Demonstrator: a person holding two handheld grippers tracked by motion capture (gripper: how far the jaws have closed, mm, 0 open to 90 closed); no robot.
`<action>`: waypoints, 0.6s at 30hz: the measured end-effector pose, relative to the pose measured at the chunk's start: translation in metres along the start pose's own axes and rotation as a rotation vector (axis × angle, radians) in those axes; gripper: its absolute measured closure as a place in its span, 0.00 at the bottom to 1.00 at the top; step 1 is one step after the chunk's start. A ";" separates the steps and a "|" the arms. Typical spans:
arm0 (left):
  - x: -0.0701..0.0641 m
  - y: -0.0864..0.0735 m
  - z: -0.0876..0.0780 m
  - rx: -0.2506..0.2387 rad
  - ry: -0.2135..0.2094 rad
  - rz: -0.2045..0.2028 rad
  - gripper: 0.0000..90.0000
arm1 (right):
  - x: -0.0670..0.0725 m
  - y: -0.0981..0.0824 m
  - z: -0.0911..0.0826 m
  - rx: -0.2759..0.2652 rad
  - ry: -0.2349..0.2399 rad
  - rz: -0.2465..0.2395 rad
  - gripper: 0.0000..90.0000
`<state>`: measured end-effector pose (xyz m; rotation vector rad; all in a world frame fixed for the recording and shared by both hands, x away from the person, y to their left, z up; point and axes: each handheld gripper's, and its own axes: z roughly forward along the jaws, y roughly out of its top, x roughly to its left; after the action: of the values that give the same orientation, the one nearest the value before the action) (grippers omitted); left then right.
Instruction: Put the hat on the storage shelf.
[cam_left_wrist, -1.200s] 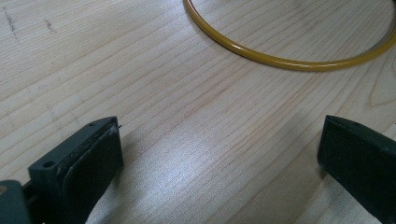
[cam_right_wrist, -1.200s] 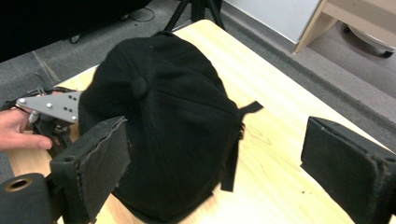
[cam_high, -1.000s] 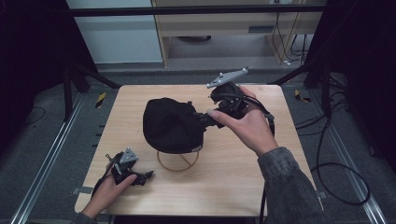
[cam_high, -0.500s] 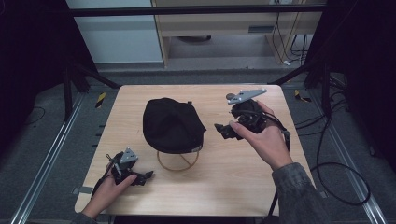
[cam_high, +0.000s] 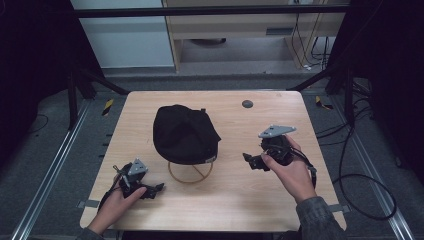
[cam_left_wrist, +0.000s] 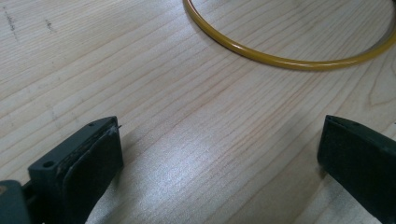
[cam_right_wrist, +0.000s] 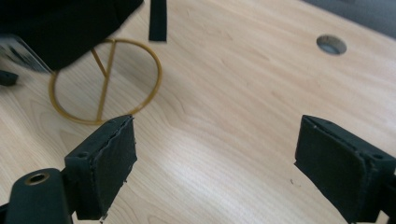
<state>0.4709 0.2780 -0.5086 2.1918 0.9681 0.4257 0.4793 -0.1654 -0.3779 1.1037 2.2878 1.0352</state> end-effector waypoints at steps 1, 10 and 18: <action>0.000 0.000 0.000 0.000 0.000 0.000 0.00 | -0.001 -0.005 0.002 0.006 -0.003 0.005 0.14; 0.000 0.000 0.000 0.000 -0.002 0.002 0.00 | -0.011 -0.041 0.027 0.012 -0.020 0.074 0.14; 0.000 0.000 0.000 -0.001 -0.003 0.001 0.00 | -0.009 -0.058 0.056 0.050 -0.008 0.105 0.14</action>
<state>0.4708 0.2783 -0.5087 2.1914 0.9647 0.4227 0.4901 -0.1714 -0.4575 1.2580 2.2819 1.0163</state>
